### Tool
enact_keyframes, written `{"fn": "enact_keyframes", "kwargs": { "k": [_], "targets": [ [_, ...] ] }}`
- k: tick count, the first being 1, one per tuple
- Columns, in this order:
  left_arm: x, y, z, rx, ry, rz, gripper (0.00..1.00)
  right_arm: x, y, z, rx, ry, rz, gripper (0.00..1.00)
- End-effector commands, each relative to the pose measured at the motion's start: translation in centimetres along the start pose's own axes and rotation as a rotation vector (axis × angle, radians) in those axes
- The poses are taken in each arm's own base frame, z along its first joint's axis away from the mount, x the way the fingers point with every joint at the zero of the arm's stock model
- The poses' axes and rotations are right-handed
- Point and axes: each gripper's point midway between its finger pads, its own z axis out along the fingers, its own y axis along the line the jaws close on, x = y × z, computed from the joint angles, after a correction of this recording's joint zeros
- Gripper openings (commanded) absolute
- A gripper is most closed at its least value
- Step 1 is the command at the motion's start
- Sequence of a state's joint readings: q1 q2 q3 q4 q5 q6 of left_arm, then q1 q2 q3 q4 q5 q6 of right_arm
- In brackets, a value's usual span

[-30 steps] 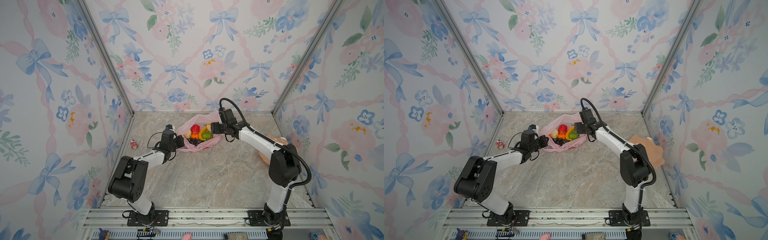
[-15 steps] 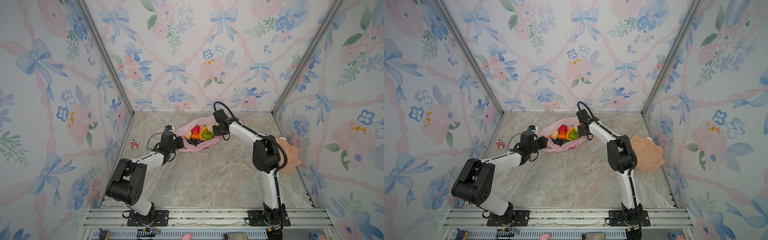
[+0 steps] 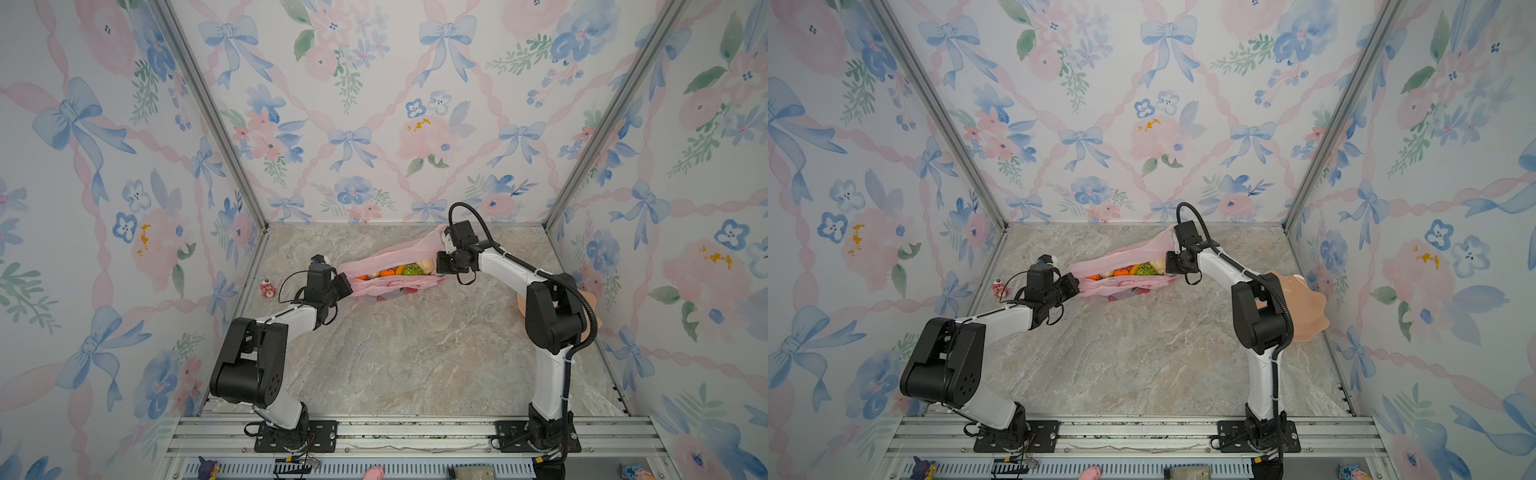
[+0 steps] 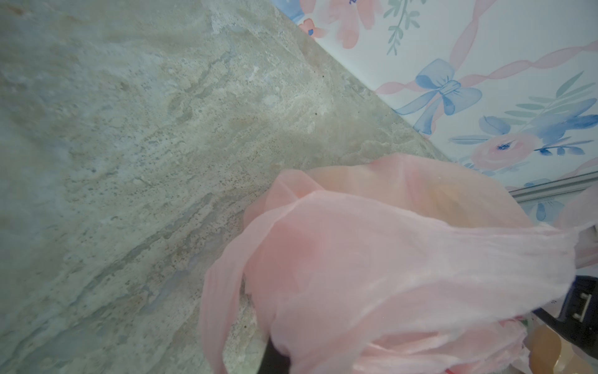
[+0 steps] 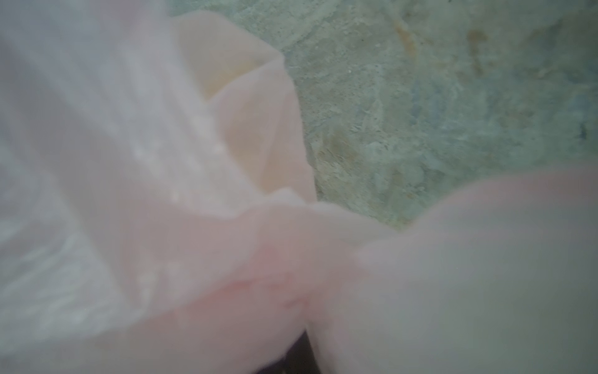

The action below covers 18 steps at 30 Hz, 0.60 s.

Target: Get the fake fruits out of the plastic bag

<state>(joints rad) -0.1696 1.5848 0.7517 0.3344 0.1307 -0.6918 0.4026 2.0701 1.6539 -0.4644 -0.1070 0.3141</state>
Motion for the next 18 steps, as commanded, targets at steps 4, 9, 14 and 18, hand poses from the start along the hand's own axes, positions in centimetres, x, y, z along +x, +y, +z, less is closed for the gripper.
{"fn": "enact_keyframes", "kwargs": {
  "k": [4,9,14,18],
  "targets": [
    [-2.4,-2.6,1.1,0.055,-0.019,0.06,0.0,-2.3,7.5,0.1,-0.173,-0.042,-0.054,0.0],
    [-1.0,-3.1,0.9,0.022,0.008,0.153,0.0,-1.9,7.8,-0.5,-0.172,-0.043,-0.064,0.0],
    [0.6,-2.9,0.4,0.009,0.029,0.187,0.0,-1.1,5.8,-1.5,-0.127,-0.046,-0.042,0.0],
    [1.0,-2.5,-0.1,0.006,0.032,0.185,0.0,-0.3,4.5,-2.2,-0.113,-0.038,-0.013,0.04]
  ]
}}
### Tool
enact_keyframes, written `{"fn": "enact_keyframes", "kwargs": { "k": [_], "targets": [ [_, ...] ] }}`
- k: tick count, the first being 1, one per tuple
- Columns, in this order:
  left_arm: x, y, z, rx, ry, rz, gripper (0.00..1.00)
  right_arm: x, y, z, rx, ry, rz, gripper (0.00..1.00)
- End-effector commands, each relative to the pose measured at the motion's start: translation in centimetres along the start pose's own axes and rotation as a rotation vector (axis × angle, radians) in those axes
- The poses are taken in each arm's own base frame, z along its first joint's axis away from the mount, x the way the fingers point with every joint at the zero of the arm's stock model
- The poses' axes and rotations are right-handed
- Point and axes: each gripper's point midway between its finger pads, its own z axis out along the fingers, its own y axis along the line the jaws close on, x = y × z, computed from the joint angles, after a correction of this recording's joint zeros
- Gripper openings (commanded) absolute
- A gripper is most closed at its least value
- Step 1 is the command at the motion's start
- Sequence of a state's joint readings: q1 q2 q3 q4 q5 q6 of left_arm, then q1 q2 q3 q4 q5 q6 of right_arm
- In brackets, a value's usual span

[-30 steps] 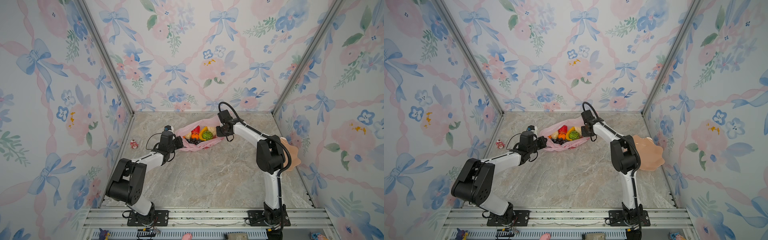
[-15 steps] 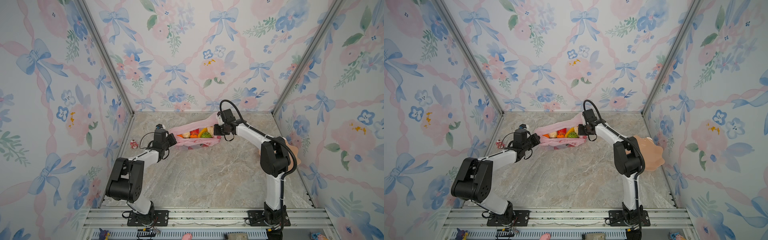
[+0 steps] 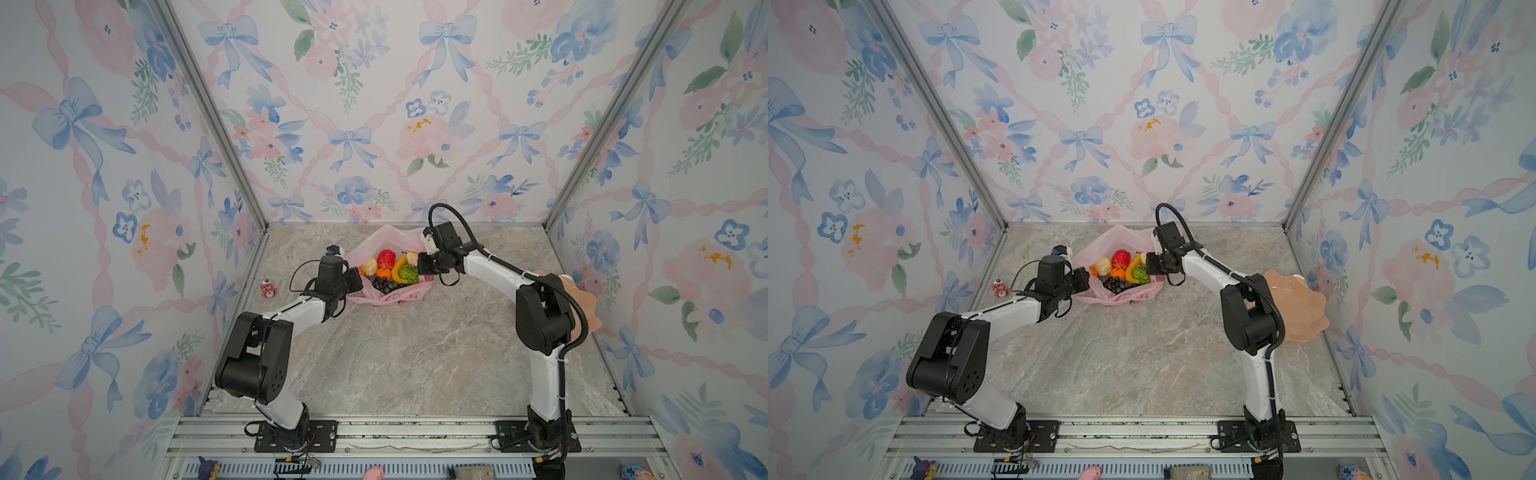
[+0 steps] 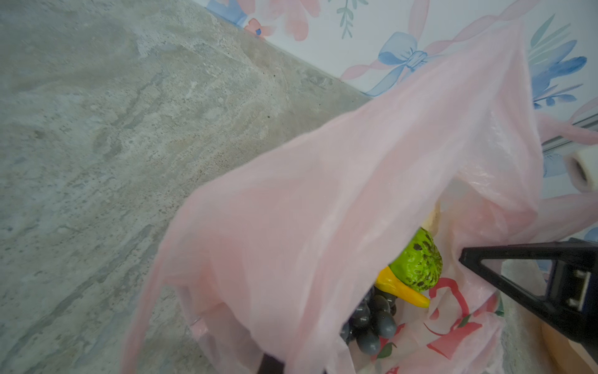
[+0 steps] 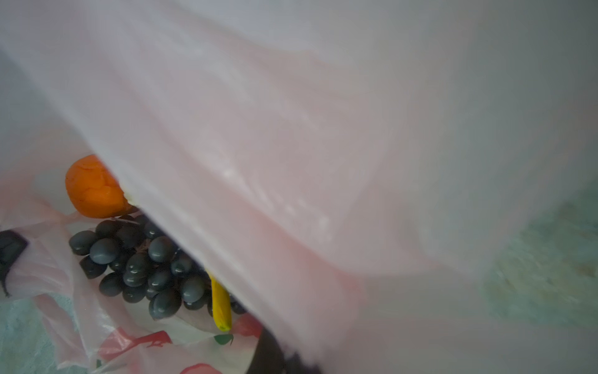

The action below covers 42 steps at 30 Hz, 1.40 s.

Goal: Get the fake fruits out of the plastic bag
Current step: 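Release the bag edge and move the right gripper over the peach bowl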

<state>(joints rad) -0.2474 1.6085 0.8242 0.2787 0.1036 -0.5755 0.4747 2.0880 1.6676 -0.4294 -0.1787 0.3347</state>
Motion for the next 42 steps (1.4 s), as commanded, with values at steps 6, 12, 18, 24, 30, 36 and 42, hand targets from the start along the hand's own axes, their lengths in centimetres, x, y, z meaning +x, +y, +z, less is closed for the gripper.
{"fn": "enact_keyframes", "kwargs": {
  "k": [6,12,18,24,30,36,42],
  "targets": [
    [0.7,-0.5,-1.4,0.025,-0.006,0.037,0.0,-0.2,-1.2,-5.6,0.061,-0.031,0.008,0.41],
    [1.4,-0.7,-1.8,0.045,-0.015,0.054,0.0,0.7,-4.4,-9.6,0.182,-0.037,0.046,0.6],
    [2.3,-0.6,-2.4,0.063,-0.022,0.063,0.0,1.6,-10.5,-13.9,0.351,-0.085,0.179,0.71],
    [3.5,-0.7,-2.7,0.089,-0.026,0.08,0.0,3.5,-16.4,-17.5,0.477,-0.114,0.365,0.87],
    [4.3,-0.6,-2.8,0.103,-0.028,0.084,0.0,5.5,-21.2,-19.9,0.558,-0.132,0.522,0.95],
    [4.4,-0.9,-2.8,0.126,-0.033,0.082,0.0,7.7,-24.4,-20.4,0.607,-0.113,0.62,0.98],
    [4.5,-0.7,-2.6,0.121,-0.032,0.082,0.0,10.2,-24.8,-18.0,0.592,-0.033,0.66,0.97]
  ]
}}
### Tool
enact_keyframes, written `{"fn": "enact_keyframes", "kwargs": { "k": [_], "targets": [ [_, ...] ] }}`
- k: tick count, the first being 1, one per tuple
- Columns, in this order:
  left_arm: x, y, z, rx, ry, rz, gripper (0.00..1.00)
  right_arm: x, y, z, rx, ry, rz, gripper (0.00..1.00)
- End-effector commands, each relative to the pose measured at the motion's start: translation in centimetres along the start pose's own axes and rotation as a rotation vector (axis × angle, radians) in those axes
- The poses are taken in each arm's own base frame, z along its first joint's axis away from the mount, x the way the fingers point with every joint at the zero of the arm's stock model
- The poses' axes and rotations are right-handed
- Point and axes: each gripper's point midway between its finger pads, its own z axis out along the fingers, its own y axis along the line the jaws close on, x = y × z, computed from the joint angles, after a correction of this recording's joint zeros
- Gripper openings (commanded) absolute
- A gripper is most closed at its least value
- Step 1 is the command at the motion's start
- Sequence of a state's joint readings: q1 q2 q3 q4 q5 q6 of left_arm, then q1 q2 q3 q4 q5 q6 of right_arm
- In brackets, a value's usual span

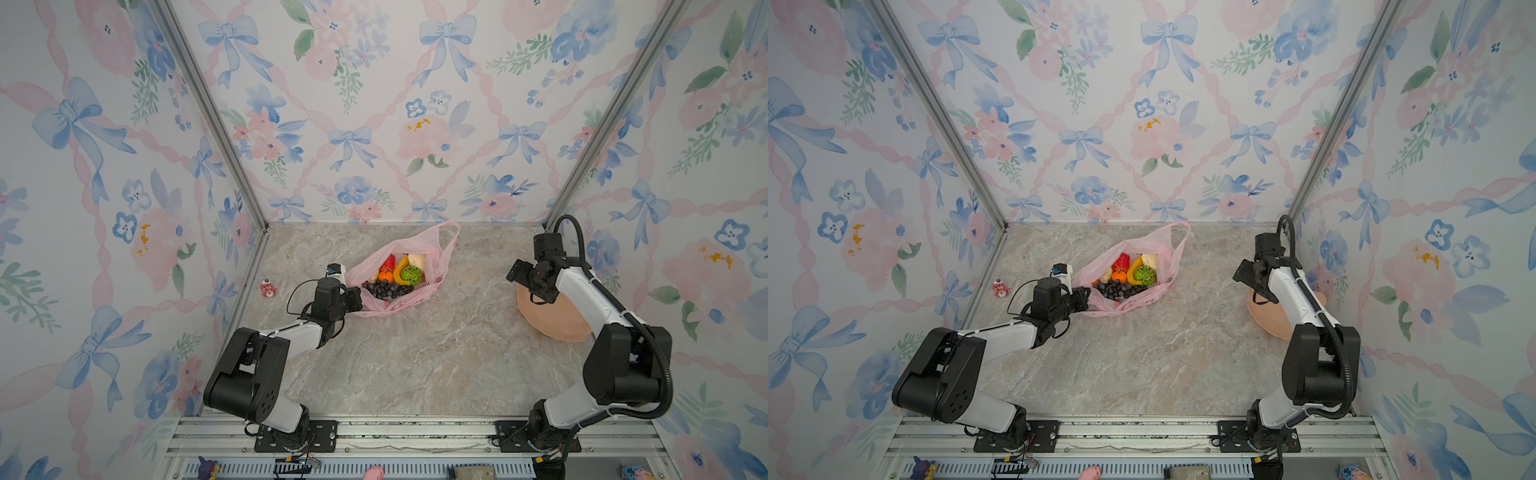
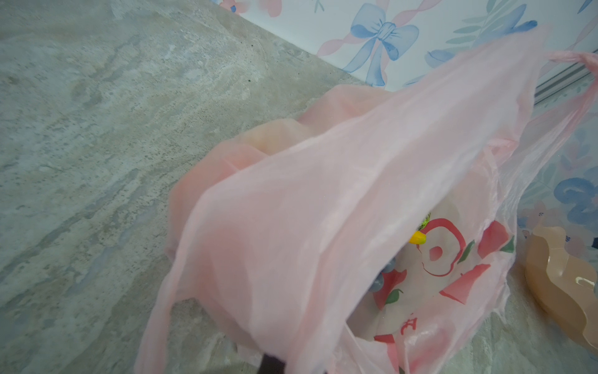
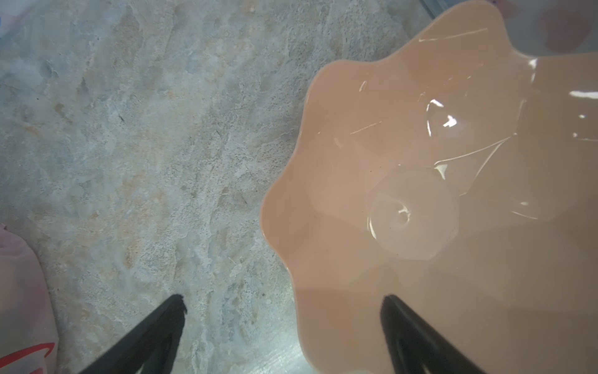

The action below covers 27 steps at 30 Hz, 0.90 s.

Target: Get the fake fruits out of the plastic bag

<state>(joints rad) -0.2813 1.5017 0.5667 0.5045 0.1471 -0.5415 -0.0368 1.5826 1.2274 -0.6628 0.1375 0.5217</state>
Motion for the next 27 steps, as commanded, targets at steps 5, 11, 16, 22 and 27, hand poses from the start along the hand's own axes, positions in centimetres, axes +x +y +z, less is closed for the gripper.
{"fn": "enact_keyframes", "kwargs": {
  "k": [5,11,16,22,27],
  "targets": [
    [0.1,-0.4,-0.1,0.023,-0.006,0.022,0.0,3.9,-0.6,3.2,0.026,0.138,0.008,0.97],
    [0.2,-0.3,0.0,0.019,-0.006,0.023,0.0,6.1,-0.8,5.3,0.061,0.22,-0.019,0.97],
    [0.3,-0.1,0.1,0.015,-0.006,0.022,0.0,7.4,-0.1,5.6,0.059,0.251,-0.054,0.97],
    [0.4,0.1,0.3,0.006,-0.005,0.024,0.0,9.2,1.9,4.5,0.028,0.274,-0.113,0.97],
    [0.2,0.1,0.4,0.003,-0.011,0.026,0.0,11.0,4.3,3.4,-0.005,0.288,-0.183,0.97]
  ]
}}
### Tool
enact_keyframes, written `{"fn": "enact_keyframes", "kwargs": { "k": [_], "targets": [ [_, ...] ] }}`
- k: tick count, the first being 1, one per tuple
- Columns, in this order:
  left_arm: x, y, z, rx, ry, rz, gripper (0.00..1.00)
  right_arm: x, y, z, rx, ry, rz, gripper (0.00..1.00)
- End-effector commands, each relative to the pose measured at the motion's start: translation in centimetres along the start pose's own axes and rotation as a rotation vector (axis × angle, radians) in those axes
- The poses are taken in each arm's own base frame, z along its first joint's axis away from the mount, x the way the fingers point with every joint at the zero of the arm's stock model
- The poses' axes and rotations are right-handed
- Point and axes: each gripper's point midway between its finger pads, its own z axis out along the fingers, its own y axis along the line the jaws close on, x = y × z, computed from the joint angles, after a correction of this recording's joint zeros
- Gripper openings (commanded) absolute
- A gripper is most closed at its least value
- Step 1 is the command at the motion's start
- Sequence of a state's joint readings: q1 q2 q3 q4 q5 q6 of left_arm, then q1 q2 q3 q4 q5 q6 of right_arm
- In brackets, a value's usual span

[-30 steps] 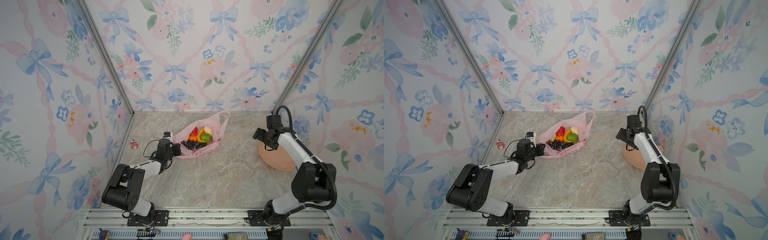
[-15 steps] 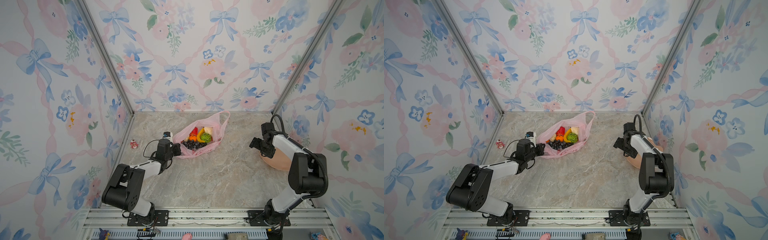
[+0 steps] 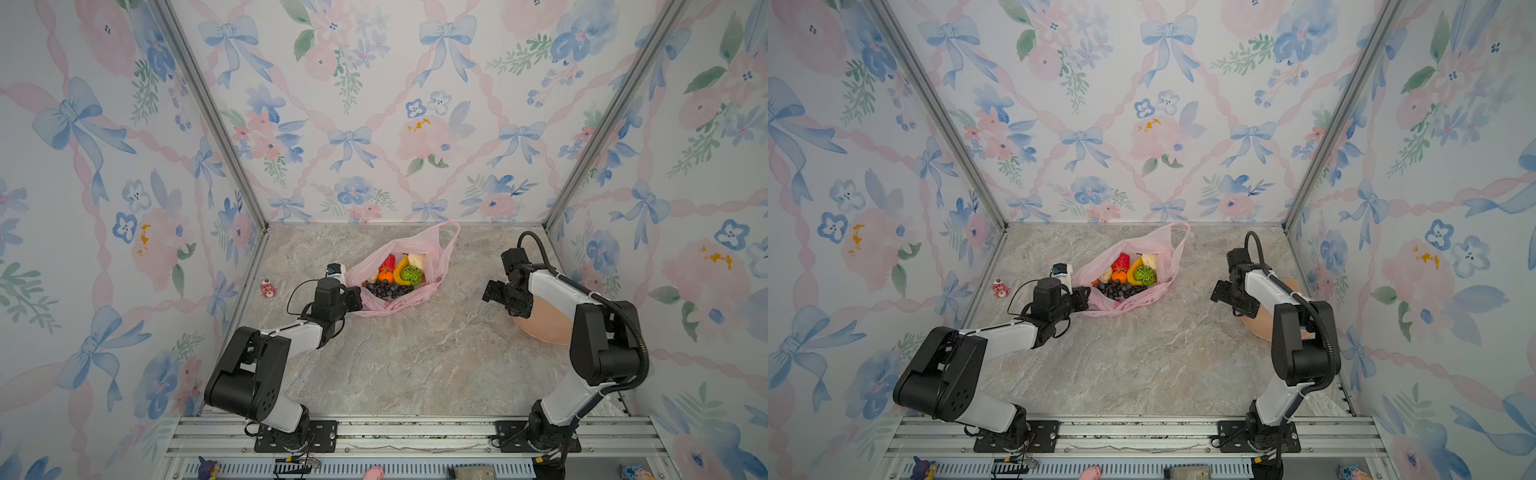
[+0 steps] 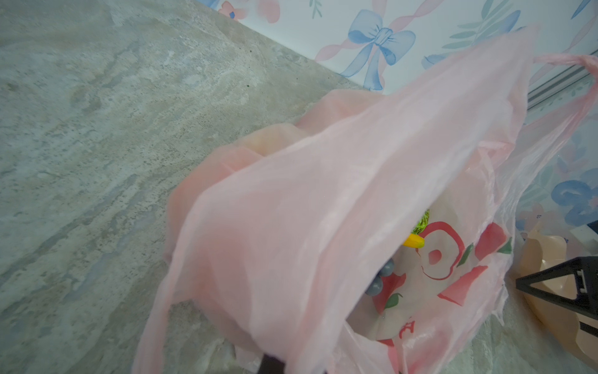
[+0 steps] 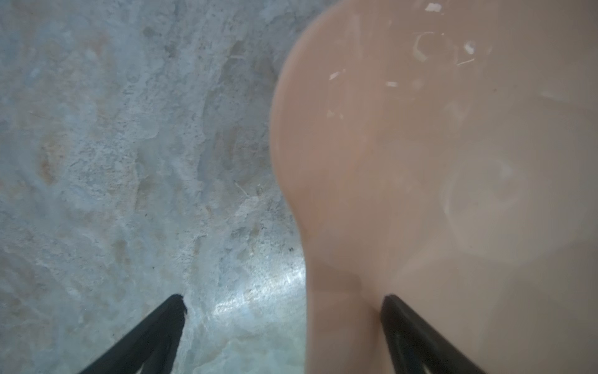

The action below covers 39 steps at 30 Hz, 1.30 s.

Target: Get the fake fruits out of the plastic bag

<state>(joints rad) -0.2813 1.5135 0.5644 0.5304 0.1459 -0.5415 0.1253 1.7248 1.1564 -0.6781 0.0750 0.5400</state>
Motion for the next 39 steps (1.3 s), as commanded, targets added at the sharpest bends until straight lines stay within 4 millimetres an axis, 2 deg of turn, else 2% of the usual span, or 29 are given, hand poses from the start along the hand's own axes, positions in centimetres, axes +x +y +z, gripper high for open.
{"fn": "enact_keyframes", "kwargs": {
  "k": [1,9,11,14,16,18,22,26,27,30,32,35,39],
  "targets": [
    [0.3,0.2,0.2,-0.003,-0.001,0.024,0.0,2.5,1.7,-0.6,-0.017,0.052,-0.042,0.97],
    [0.3,0.4,0.0,-0.013,-0.008,0.025,0.0,6.4,7.8,-1.5,-0.114,0.097,-0.173,0.98],
    [0.4,0.5,0.1,-0.018,-0.009,0.024,0.0,6.7,8.7,-2.3,-0.122,0.087,-0.203,0.99],
    [0.3,0.4,0.1,-0.015,-0.012,0.024,0.0,6.1,8.8,-3.8,-0.122,0.043,-0.239,0.99],
    [0.1,0.3,0.1,-0.013,-0.016,0.02,0.0,4.9,8.2,-4.7,-0.102,-0.002,-0.256,0.99],
    [-0.1,0.3,0.2,-0.014,-0.018,0.017,0.0,2.8,7.3,-6.2,-0.092,-0.071,-0.257,0.99],
    [-0.1,0.4,0.0,-0.02,-0.023,0.009,0.0,-1.9,4.0,-7.4,-0.038,-0.156,-0.191,0.99],
    [0.1,0.9,-0.2,-0.04,-0.029,-0.008,0.0,-7.3,-0.7,-7.4,0.02,-0.236,-0.068,0.96],
    [0.1,0.9,-0.3,-0.042,-0.029,-0.015,0.0,-8.1,-1.6,-6.6,0.033,-0.226,-0.04,0.96],
    [0.3,0.9,-0.3,-0.041,-0.025,-0.047,0.0,-11.1,-3.7,-5.8,0.05,-0.245,0.028,0.95],
    [0.3,0.8,-0.2,-0.035,-0.022,-0.06,0.0,-12.5,-4.9,-5.2,0.078,-0.237,0.055,0.95],
    [0.2,0.7,-0.2,-0.031,-0.022,-0.07,0.0,-13.5,-6.3,-3.9,0.093,-0.201,0.1,0.95],
    [0.1,0.7,-0.2,-0.034,-0.023,-0.081,0.0,-13.6,-7.5,-1.7,0.087,-0.158,0.155,0.95]
  ]
}}
